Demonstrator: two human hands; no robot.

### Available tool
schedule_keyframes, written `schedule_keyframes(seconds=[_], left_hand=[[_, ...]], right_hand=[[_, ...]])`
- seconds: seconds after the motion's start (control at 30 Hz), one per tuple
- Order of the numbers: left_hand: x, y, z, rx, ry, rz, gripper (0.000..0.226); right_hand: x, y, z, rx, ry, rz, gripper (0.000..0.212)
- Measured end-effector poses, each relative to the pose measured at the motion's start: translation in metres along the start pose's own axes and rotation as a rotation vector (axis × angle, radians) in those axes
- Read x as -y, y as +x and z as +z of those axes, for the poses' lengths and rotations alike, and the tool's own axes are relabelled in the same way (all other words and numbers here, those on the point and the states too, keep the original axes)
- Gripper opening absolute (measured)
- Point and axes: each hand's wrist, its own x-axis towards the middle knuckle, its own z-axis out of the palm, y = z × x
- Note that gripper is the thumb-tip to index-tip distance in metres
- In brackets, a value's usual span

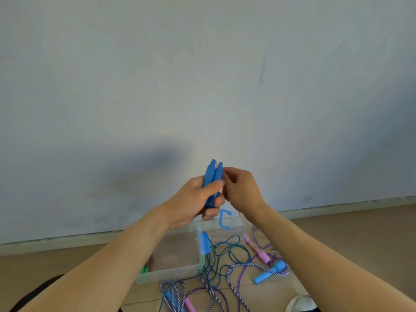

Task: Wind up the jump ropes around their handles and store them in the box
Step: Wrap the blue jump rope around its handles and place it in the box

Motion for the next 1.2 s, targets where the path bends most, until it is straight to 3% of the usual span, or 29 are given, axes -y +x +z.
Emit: schedule_keyframes(seconds=[0.1, 0.27, 0.33, 0.43, 0.53, 0.63, 0.77, 0.87, 1.07, 1.2], left_hand=[[0.008, 0.002, 0.002, -0.097, 0.228, 0.008, 0.013], [0.027, 0.011, -0.008, -0.304, 0.605, 0.061, 0.014], [0.032, 0.014, -0.011, -0.347, 0.682, 0.053, 0.016], [0.036, 0.013, -0.015, -0.268, 0.937, 0.001, 0.025], [0.04, 0.01, -0.015, -0.112, 1.272, -0.121, 0.025], [0.046, 0.009, -0.012, 0.054, 1.434, -0.236, 0.027], [0.044, 0.007, -0.005, 0.299, 1.446, -0.285, 0.035], [0.04, 0.005, 0.001, 0.39, 1.329, -0.213, 0.031], [0.011, 0.002, -0.002, 0.257, 0.929, 0.047, 0.02], [0.006, 0.002, -0.005, 0.121, 0.795, 0.148, 0.02]], right_hand=[[0.0, 0.0, -0.005, 0.118, -0.278, 0.063, 0.029], [0.005, -0.003, -0.004, 0.312, -0.431, 0.092, 0.024], [0.004, -0.005, 0.002, 0.39, -0.612, 0.046, 0.028], [0.003, -0.011, 0.009, 0.413, -0.943, -0.045, 0.015], [-0.001, -0.018, 0.013, 0.436, -1.004, -0.059, 0.018], [-0.003, -0.019, 0.013, 0.483, -1.017, -0.097, 0.026], [0.008, -0.02, 0.0, 0.635, -0.884, -0.169, 0.009], [0.017, -0.016, -0.016, 0.629, -0.753, -0.118, 0.025], [0.003, -0.001, -0.048, 0.515, -0.065, 0.066, 0.031], [0.003, 0.006, -0.043, 0.55, 0.174, 0.128, 0.034]])
